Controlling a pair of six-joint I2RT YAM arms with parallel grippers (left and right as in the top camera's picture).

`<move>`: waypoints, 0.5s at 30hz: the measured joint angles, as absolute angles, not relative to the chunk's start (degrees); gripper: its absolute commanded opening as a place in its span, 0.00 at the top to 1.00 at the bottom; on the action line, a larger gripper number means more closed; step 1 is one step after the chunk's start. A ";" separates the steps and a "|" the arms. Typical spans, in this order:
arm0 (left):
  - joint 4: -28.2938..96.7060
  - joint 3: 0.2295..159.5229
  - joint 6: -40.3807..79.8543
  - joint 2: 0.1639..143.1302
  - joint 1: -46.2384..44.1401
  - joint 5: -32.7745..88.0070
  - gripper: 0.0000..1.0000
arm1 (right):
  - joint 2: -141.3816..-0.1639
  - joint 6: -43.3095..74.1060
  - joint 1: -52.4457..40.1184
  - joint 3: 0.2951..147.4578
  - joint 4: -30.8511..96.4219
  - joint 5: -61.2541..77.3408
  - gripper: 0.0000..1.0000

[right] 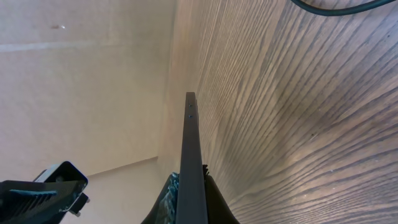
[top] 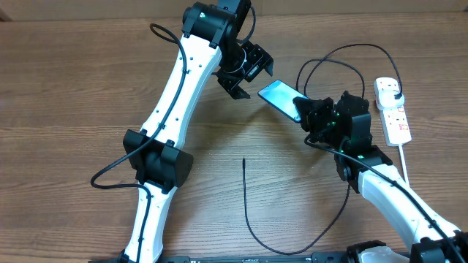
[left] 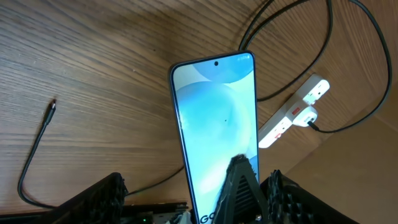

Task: Plug charger to phone and switch on socket
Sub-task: 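Hold the phone in the right gripper while repositioning the left gripper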

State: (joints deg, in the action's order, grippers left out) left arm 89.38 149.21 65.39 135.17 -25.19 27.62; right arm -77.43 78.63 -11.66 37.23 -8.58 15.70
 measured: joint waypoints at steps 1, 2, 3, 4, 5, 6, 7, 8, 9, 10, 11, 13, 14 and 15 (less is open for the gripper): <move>89.38 149.21 65.39 135.17 -25.19 27.62 0.24 | -77.43 78.83 -11.66 37.23 -8.56 15.68 0.96; 89.38 149.21 65.39 135.17 -25.19 27.62 0.22 | -77.43 78.94 -11.66 37.23 -8.58 15.70 0.96; 89.38 149.21 65.39 135.17 -25.19 27.62 0.22 | -77.43 79.05 -11.66 37.23 -8.56 15.68 0.96; 89.38 149.21 65.36 135.17 -25.19 27.62 0.22 | -77.43 79.07 -11.66 37.23 -8.58 15.70 0.96; 89.38 149.21 65.36 135.17 -25.19 27.62 0.23 | -77.43 79.20 -11.66 37.23 -8.56 15.68 0.96; 89.38 149.21 65.36 135.17 -25.19 27.62 0.22 | -77.43 79.29 -11.66 37.23 -8.58 15.70 0.96; 89.38 149.21 65.36 135.17 -25.19 27.62 0.22 | -77.43 79.29 -11.66 37.23 -8.58 15.68 0.96; 89.38 149.21 65.36 135.17 -25.19 27.62 0.22 | -77.43 79.29 -11.66 37.23 -8.58 15.68 0.96; 89.38 149.21 65.36 135.17 -25.19 27.62 0.21 | -77.43 79.26 -11.66 37.23 -8.56 15.68 0.96; 89.32 149.21 65.36 135.17 -25.19 27.62 0.19 | -77.43 79.29 -11.66 37.23 -8.56 15.68 0.96; 89.23 149.21 65.34 135.17 -25.19 27.62 0.11 | -77.43 79.26 -11.66 37.23 -8.56 15.68 0.96; 89.17 149.21 65.21 135.17 -25.19 27.55 0.00 | -77.43 79.29 -11.66 37.23 -8.56 15.68 0.96; 89.14 149.21 65.19 135.17 -25.19 27.40 0.00 | -77.43 79.29 -11.66 37.23 -8.60 15.68 0.96; 89.17 149.21 64.93 135.17 -25.19 27.38 0.00 | -77.43 79.29 -11.66 37.23 -8.56 15.66 0.96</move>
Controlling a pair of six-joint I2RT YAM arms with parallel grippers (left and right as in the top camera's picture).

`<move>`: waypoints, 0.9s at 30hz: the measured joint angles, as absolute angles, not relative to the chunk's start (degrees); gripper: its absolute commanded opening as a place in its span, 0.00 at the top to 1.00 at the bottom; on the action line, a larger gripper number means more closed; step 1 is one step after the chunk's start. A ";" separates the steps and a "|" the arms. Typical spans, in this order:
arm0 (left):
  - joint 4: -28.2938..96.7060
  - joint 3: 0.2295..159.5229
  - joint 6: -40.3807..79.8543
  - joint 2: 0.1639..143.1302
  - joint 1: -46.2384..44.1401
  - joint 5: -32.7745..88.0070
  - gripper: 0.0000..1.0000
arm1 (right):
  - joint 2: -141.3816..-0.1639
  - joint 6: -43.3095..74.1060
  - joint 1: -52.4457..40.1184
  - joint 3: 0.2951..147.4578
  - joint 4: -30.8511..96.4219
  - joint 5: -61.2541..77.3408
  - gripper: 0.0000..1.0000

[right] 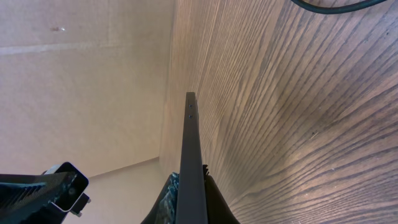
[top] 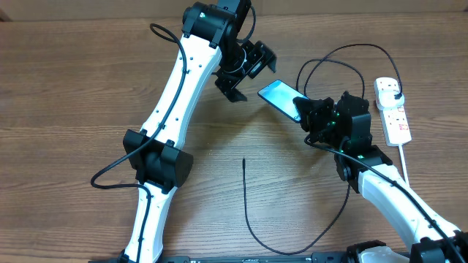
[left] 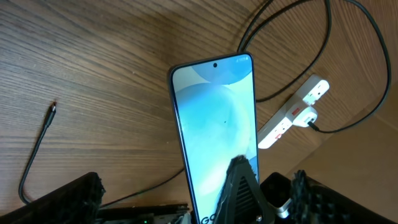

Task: Plug charger to phone and switch on socket
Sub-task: 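Hold the phone in the right gripper while repositioning the left gripper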

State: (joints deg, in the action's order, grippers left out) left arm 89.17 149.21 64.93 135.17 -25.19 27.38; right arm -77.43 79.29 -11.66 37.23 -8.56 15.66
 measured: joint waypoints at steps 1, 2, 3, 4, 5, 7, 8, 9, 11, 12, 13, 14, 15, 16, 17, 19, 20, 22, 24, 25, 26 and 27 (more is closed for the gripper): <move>89.17 149.21 64.90 135.17 -25.19 27.38 0.00 | -77.43 79.29 -11.66 37.23 -8.58 15.68 0.96; 89.17 149.21 64.90 135.17 -25.19 27.38 0.00 | -77.43 79.31 -11.66 37.23 -8.58 15.66 0.96; 89.17 149.21 64.90 135.17 -25.19 27.38 0.00 | -77.43 79.29 -11.66 37.23 -8.60 15.66 0.96; 89.14 149.21 64.90 135.17 -25.19 27.38 0.00 | -77.43 79.26 -11.66 37.23 -8.60 15.66 0.96; 89.14 149.21 64.90 135.17 -25.19 27.38 0.00 | -77.43 79.29 -11.66 37.23 -8.73 15.64 0.96; 89.17 149.21 64.90 135.17 -25.19 27.38 0.00 | -77.43 79.29 -11.66 37.23 -8.97 15.62 0.96; 89.14 149.21 64.90 135.17 -25.19 27.38 0.00 | -77.43 79.26 -11.66 37.23 -8.97 15.62 0.96; 89.17 149.21 64.90 135.17 -25.19 27.38 0.00 | -77.43 79.29 -11.66 37.23 -8.97 15.62 0.96; 89.17 149.21 64.90 135.17 -25.19 27.38 0.00 | -77.43 79.29 -11.66 37.23 -8.97 15.62 0.96; 89.17 149.21 64.90 135.17 -25.19 27.38 0.00 | -77.43 79.31 -11.66 37.23 -8.99 15.59 0.96; 89.14 149.21 64.90 135.17 -25.19 27.38 0.00 | -77.43 79.29 -11.66 37.23 -8.97 15.64 0.96; 89.14 149.21 64.90 135.17 -25.19 27.35 0.00 | -77.43 79.29 -11.66 37.23 -8.95 15.62 0.96; 89.14 149.21 64.90 135.17 -25.19 27.38 0.00 | -77.43 79.29 -11.66 37.23 -8.97 15.62 0.96; 89.17 149.21 64.90 135.17 -25.19 27.38 0.00 | -77.43 79.31 -11.66 37.23 -8.95 15.64 0.96; 89.14 149.21 64.90 135.17 -25.19 27.38 0.00 | -77.43 79.31 -11.66 37.23 -8.99 15.64 0.96; 89.17 149.21 64.90 135.17 -25.19 27.38 0.00 | -77.43 79.31 -11.66 37.23 -8.99 15.62 0.96; 89.14 149.21 64.90 135.17 -25.19 27.35 0.00 | -77.43 79.29 -11.66 37.23 -9.02 15.62 0.96; 89.14 149.21 64.90 135.17 -25.19 27.35 0.00 | -77.43 79.24 -11.66 37.23 -9.06 15.57 0.96; 89.17 149.21 64.90 135.17 -25.19 27.35 0.00 | -77.43 78.98 -11.66 37.23 -9.06 15.46 0.96; 89.14 149.21 64.90 135.17 -25.19 27.35 0.00 | -77.43 78.83 -11.66 37.23 -9.06 15.44 0.96; 89.17 149.21 64.90 135.17 -25.19 27.35 0.00 | -77.43 78.76 -11.66 37.23 -9.06 15.42 0.96; 89.14 149.21 64.90 135.17 -25.19 27.35 0.00 | -77.43 78.70 -11.66 37.23 -9.06 15.44 0.96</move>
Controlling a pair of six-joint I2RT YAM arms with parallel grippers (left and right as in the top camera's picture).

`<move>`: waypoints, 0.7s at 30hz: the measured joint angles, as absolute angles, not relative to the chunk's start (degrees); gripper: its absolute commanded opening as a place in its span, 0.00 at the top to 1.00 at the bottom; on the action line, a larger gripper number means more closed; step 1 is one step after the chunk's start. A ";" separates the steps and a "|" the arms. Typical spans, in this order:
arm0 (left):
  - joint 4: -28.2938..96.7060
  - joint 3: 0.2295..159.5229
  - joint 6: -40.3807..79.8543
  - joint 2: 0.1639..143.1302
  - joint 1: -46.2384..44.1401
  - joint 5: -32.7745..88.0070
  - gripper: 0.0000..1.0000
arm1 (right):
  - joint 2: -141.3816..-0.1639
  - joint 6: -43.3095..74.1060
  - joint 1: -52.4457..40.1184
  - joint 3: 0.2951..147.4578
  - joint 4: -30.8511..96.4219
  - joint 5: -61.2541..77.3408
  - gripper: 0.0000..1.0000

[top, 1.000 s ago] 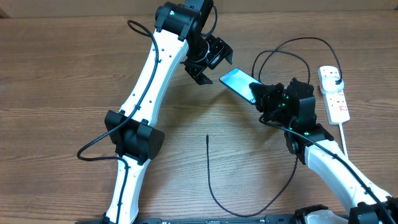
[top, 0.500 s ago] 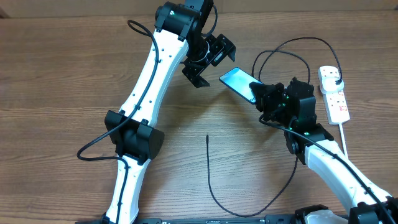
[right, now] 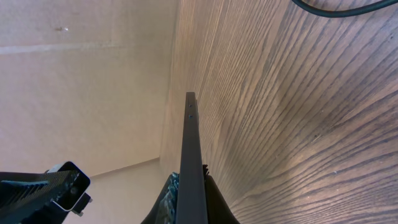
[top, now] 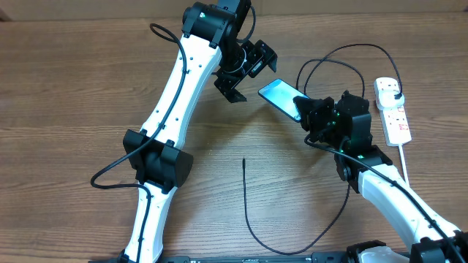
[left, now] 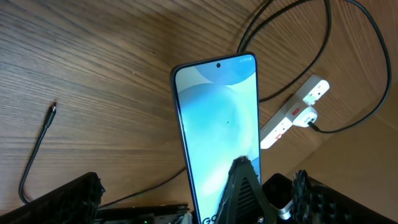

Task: Plug charger to phone and switch on socket
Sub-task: 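Hold the phone in the right gripper while repositioning the left gripper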

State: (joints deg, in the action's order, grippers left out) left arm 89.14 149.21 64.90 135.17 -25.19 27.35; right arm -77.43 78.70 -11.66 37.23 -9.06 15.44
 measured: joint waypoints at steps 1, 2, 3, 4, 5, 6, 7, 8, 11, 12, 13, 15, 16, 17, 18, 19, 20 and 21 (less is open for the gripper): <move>89.17 149.21 64.90 135.17 -25.19 27.35 0.00 | -77.43 78.61 -11.66 37.23 -9.04 15.42 0.96; 89.17 149.21 64.90 135.17 -25.19 27.35 0.00 | -77.43 78.56 -11.66 37.23 -9.06 15.44 0.96; 89.17 149.21 64.90 135.17 -25.19 27.33 0.00 | -77.43 78.46 -11.66 37.23 -9.06 15.44 0.96; 89.17 149.21 64.90 135.17 -25.19 27.31 0.00 | -77.43 78.39 -11.66 37.23 -9.04 15.42 0.96; 89.14 149.21 64.90 135.17 -25.19 27.24 0.00 | -77.43 78.37 -11.66 37.23 -9.06 15.42 0.96; 89.14 149.21 64.90 135.17 -25.19 27.22 0.00 | -77.43 78.37 -11.66 37.23 -9.15 15.44 0.96; 89.14 149.21 64.90 135.17 -25.19 27.22 0.00 | -77.43 78.37 -11.66 37.23 -9.30 15.42 0.96; 89.14 149.21 64.90 135.17 -25.19 27.22 0.00 | -77.43 78.35 -11.66 37.23 -9.39 15.42 0.96; 89.14 149.21 64.90 135.17 -25.19 27.22 0.00 | -77.43 78.30 -11.66 37.23 -9.43 15.42 0.96; 89.14 149.21 64.90 135.17 -25.19 27.22 0.00 | -77.43 78.32 -11.66 37.23 -9.45 15.40 0.96; 89.14 149.21 64.90 135.17 -25.19 27.20 0.00 | -77.43 78.30 -11.66 37.23 -9.61 15.40 0.96; 89.14 149.21 64.90 135.17 -25.19 27.20 0.00 | -77.43 78.26 -11.66 37.23 -10.26 15.40 0.96; 89.17 149.21 64.90 135.17 -25.19 27.20 0.00 | -77.43 78.24 -11.66 37.23 -10.70 15.40 0.96; 89.14 149.21 64.90 135.17 -25.19 27.18 0.00 | -77.43 78.24 -11.66 37.23 -11.05 15.42 0.96; 89.10 149.21 64.93 135.17 -25.19 27.18 0.00 | -77.43 78.24 -11.66 37.23 -11.29 15.40 0.96; 88.73 149.21 65.04 135.17 -25.19 27.14 0.00 | -77.43 78.24 -11.66 37.23 -11.35 15.40 0.96; 87.79 149.21 65.43 135.17 -25.19 26.76 0.00 | -77.43 78.22 -11.66 37.23 -11.33 15.42 0.96; 86.91 149.21 65.63 135.17 -25.19 26.41 0.00 | -77.43 78.30 -11.66 37.23 -11.31 15.40 0.96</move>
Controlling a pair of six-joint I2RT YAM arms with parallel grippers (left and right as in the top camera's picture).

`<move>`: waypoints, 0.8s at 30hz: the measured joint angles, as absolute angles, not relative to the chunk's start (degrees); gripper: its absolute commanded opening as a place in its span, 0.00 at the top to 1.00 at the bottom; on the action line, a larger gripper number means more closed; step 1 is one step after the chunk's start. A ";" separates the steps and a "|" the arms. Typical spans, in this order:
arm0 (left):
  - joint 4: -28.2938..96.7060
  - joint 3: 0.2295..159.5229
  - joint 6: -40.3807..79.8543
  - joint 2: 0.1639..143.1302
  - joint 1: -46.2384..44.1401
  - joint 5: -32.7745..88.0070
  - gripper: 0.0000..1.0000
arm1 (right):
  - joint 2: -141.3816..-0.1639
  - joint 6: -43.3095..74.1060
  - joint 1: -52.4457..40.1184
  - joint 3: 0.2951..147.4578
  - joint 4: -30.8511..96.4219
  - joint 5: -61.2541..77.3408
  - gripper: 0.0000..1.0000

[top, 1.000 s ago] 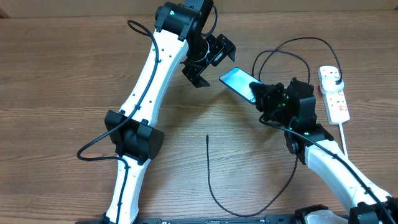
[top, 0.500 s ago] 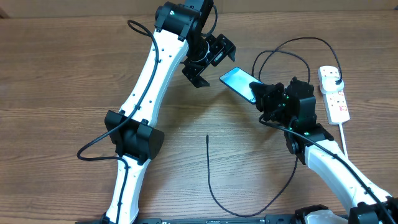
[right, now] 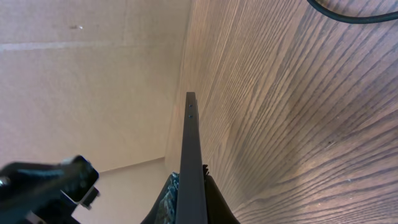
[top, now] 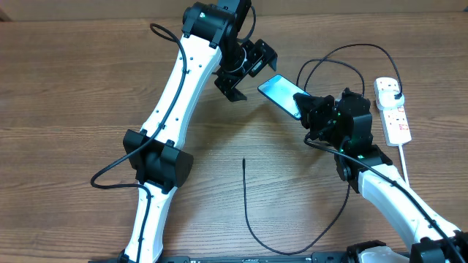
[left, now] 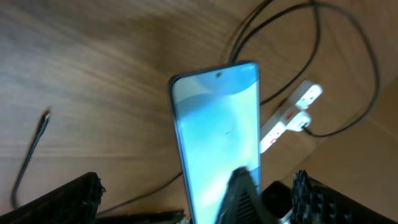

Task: Plug charger to phone and switch on socket

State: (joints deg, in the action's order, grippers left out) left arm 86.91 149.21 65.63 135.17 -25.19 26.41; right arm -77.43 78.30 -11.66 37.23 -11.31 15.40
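Note:
The phone (top: 281,92), its blue screen lit, is held off the table, and my right gripper (top: 311,111) is shut on its lower end. In the right wrist view the phone (right: 191,143) stands edge-on between the shut fingers (right: 211,199). My left gripper (top: 246,70) hangs open just left of the phone's top end, touching nothing. The left wrist view is blurred and shows the phone (left: 214,124) between its spread fingers (left: 62,199). The charger cable's free tip (top: 243,161) lies on the table. The white socket strip (top: 392,109) lies at the right, with a black plug in it.
The black charger cable loops on the wooden table (top: 73,88) behind the phone (top: 344,58) and curves along the front (top: 292,245). My left arm's elbow (top: 157,161) sits mid-left. A beige wall runs along the table's far edge.
My right gripper has shifted the phone slightly up and to the left, closer to my open left gripper. The left wrist view is now blurred. Both grips are unchanged.
My right gripper held the phone raised while my left gripper stood beside its top end with the fingers partly spread. Half a second later the left fingers were wider apart. They stayed so, and now the phone sits a little nearer to them.

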 measured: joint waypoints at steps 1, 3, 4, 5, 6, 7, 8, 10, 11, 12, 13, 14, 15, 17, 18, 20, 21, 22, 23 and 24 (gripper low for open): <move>86.24 149.21 65.82 135.17 -25.19 25.82 0.00 | -77.43 78.43 -11.66 37.23 -11.31 15.38 0.96; 85.71 149.21 66.02 135.17 -25.19 24.40 0.00 | -77.43 78.67 -11.66 37.23 -11.35 15.09 0.96; 85.71 149.21 66.04 135.17 -25.19 23.57 0.00 | -77.43 78.85 -11.66 37.23 -11.42 14.94 0.96; 85.71 149.21 66.04 135.17 -25.19 22.92 0.00 | -77.43 78.87 -11.66 37.23 -11.38 14.76 0.96; 85.71 149.21 66.04 135.17 -25.19 22.00 0.00 | -77.43 78.98 -11.66 37.23 -11.42 14.61 0.96; 85.71 149.21 66.04 135.17 -25.19 21.23 0.00 | -77.43 79.33 -11.66 37.23 -11.46 14.52 0.96; 85.71 149.21 66.04 135.17 -25.19 20.62 0.00 | -77.43 79.70 -11.66 37.23 -11.46 14.44 0.96; 85.62 149.21 66.04 135.17 -25.19 19.38 0.00 | -77.43 80.95 -11.66 37.23 -11.44 14.20 0.96; 85.36 149.21 66.04 135.17 -25.19 18.96 0.00 | -77.43 81.65 -11.66 37.23 -11.44 14.13 0.96; 85.06 149.21 66.06 135.17 -25.19 18.63 0.00 | -77.43 82.59 -11.66 37.23 -11.44 14.13 0.96; 84.77 149.21 66.04 135.17 -25.19 18.37 0.00 | -77.43 83.48 -11.66 37.23 -11.42 14.11 0.96; 84.60 149.21 66.04 135.17 -25.19 18.17 0.00 | -77.43 84.49 -11.66 37.23 -11.40 14.13 0.96; 84.62 149.21 66.06 135.17 -25.19 17.96 0.00 | -77.43 85.54 -11.66 37.23 -11.44 14.11 0.96; 84.60 149.21 66.06 135.17 -25.19 17.65 0.00 | -77.43 87.72 -11.66 37.23 -11.42 14.20 0.96; 84.60 149.21 66.06 135.17 -25.19 17.41 0.00 | -77.43 88.55 -11.66 37.23 -11.42 14.20 0.96; 84.62 149.21 66.04 135.17 -25.19 17.30 0.00 | -77.43 90.45 -11.66 37.23 -11.44 14.35 0.96; 84.62 149.21 66.04 135.17 -25.19 17.28 0.00 | -77.43 91.44 -11.66 37.23 -11.49 14.55 0.96; 84.60 149.21 66.04 135.17 -25.19 17.26 0.00 | -77.43 92.38 -11.66 37.23 -11.51 14.76 0.96; 84.62 149.21 66.06 135.17 -25.19 17.26 0.00 | -77.43 93.36 -11.66 37.23 -11.53 15.00 0.96; 84.62 149.21 66.04 135.17 -25.19 17.26 0.00 | -77.43 94.28 -11.66 37.23 -11.55 15.20 0.96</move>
